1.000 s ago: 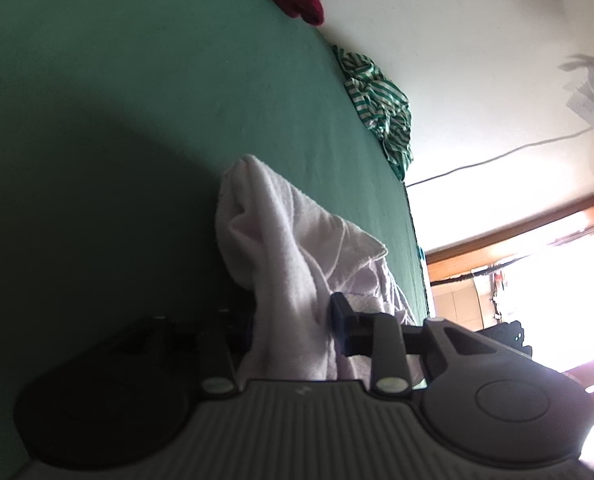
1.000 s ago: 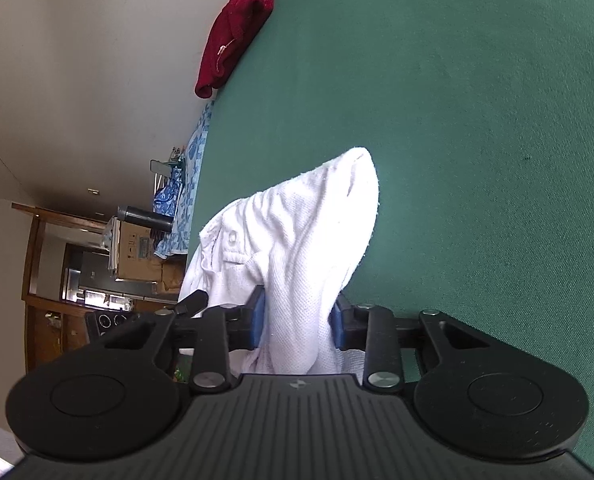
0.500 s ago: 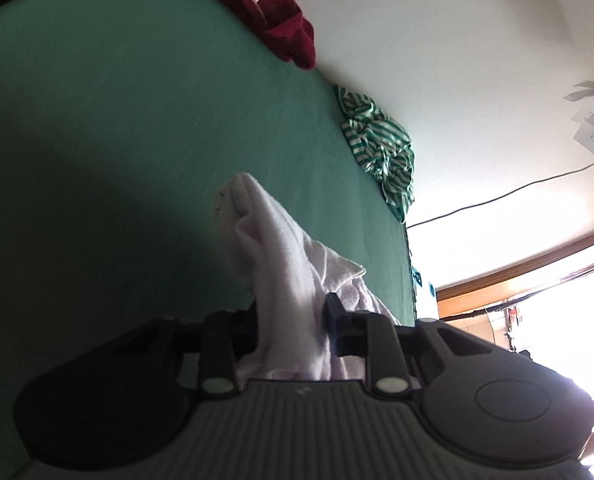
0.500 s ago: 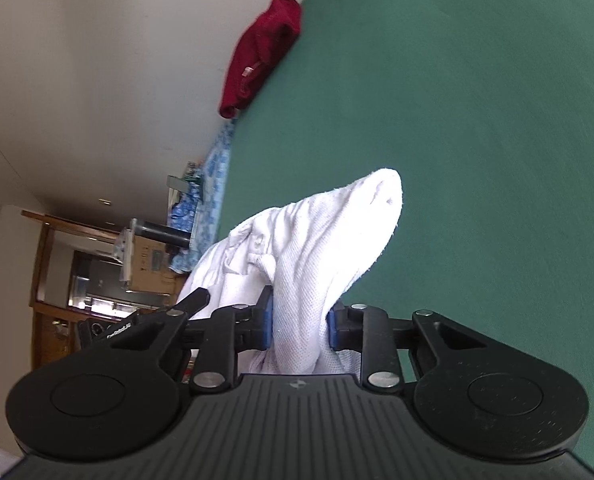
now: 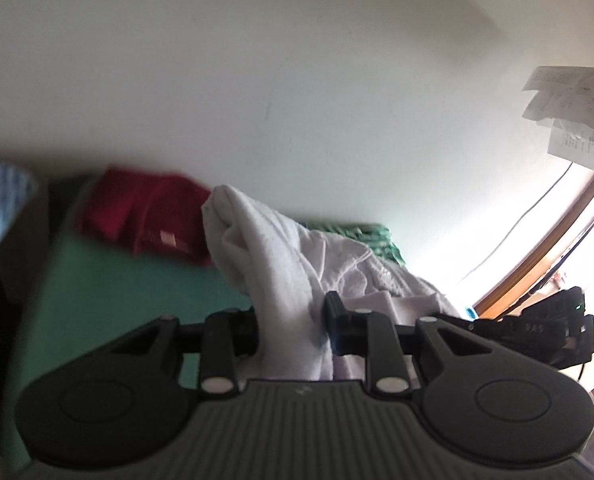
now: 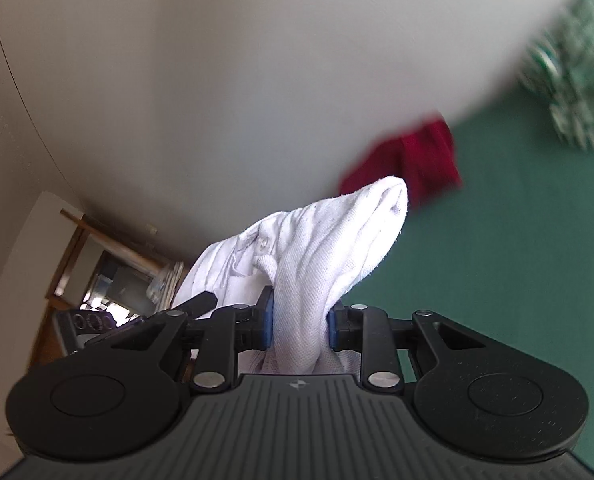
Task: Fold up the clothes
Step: 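Carry the held white shirt with the right gripper toward the dark red garment, then lower the white shirt onto the dark red garment and open the right gripper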
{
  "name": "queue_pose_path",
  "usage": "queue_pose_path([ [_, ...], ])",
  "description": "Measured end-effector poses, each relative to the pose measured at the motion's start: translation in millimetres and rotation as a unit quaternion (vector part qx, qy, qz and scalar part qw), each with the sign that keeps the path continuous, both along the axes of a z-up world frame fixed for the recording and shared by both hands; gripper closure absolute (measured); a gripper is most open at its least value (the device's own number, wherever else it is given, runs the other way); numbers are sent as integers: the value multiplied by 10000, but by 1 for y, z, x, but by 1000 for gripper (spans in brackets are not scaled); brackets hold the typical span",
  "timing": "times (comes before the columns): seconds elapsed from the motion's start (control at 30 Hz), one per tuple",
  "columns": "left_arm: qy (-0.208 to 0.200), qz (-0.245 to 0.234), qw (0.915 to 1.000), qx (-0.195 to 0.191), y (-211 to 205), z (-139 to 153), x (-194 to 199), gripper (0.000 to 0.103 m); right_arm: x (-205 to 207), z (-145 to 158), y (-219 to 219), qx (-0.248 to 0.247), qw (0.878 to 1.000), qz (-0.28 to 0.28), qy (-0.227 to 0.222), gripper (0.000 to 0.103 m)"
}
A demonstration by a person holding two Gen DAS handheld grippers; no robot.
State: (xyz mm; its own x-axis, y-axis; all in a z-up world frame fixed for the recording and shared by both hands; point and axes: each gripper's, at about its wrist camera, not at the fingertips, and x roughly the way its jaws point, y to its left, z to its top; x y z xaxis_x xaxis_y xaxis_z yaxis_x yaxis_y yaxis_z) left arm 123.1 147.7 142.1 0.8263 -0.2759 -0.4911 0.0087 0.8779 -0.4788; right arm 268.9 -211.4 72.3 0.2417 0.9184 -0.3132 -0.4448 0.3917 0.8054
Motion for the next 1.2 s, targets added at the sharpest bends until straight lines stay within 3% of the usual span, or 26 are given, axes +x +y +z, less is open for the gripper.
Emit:
queue_pose_path([
  [0.2,-314,-185,9979,528,62,27,90,79,60,25,81,-164,9965,-442,-693,77],
  [0.37,-477,-275,9962,680,102,20,148,79,104,21,126,-286,9924,-713,-966,77],
  [0.67,-9,-150,9997,179,149,-82,213,79,153,-39,177,-986,9854,-725,-1184,77],
  [0.93,464,-161,9988,9,171,-162,231,78,171,-102,207,-1546,9790,-570,-1203,76],
  [1.03,477,-190,9986,-88,178,-174,233,65,172,-116,209,-1708,9753,-665,-1230,75],
  [1.1,487,-189,9986,-21,180,-177,238,51,175,-125,209,-1822,9731,-737,-1204,68],
  [1.2,339,-275,9988,217,180,-171,224,48,166,-129,203,-1842,9717,-894,-1182,58],
])
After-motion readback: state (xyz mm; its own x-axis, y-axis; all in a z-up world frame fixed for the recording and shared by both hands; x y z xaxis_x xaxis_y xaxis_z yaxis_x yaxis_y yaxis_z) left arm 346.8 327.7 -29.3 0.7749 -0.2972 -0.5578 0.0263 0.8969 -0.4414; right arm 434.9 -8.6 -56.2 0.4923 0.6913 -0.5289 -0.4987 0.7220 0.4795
